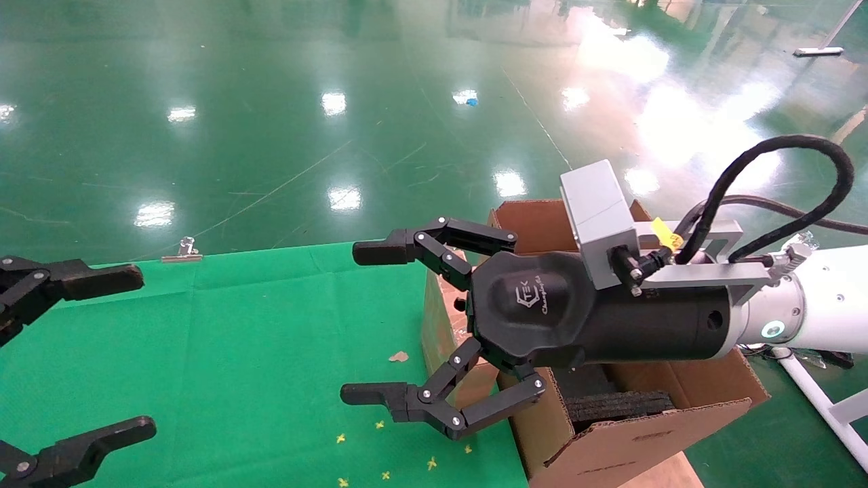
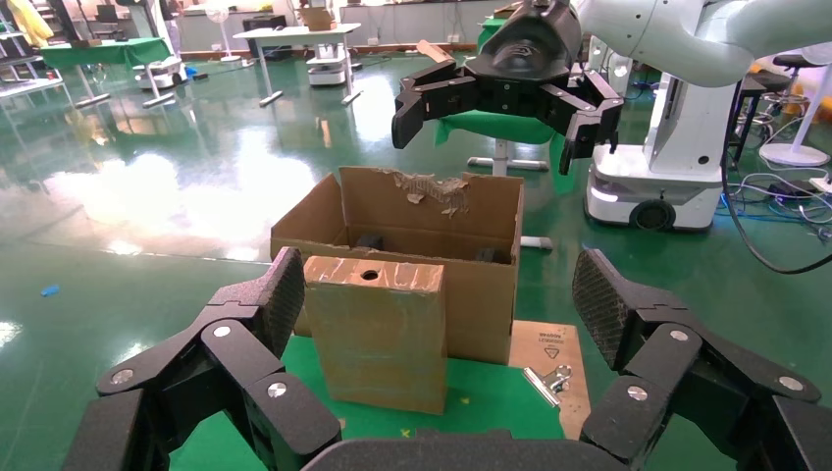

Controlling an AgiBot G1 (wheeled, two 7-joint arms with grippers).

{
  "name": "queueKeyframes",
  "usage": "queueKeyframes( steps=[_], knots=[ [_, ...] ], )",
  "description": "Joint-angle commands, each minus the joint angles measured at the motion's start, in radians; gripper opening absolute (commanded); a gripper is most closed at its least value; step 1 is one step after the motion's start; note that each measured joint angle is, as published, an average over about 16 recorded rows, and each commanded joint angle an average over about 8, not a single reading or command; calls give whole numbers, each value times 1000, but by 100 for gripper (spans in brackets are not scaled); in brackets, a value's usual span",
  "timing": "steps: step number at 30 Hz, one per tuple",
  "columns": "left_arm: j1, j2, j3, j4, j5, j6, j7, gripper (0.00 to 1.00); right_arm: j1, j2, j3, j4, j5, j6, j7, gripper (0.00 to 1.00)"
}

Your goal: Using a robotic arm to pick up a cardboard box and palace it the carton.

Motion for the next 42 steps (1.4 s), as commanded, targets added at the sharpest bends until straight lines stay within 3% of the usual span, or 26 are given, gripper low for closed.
queueKeyframes(
  steps=[1, 26, 33, 42],
  knots=[
    [0, 0, 0, 0, 0, 0, 0, 100, 0, 0, 0, 0, 0, 0, 0, 100],
    [0, 0, 0, 0, 0, 0, 0, 100, 11, 3, -22, 11, -41, 5, 23, 100],
    [-1, 0, 1, 1, 0, 0, 1, 100, 106, -11, -124, 57, -242, -17, 87, 100],
    [-1, 0, 1, 1, -1, 0, 1, 100, 370, -127, -380, 64, -621, -78, 216, 100]
  ],
)
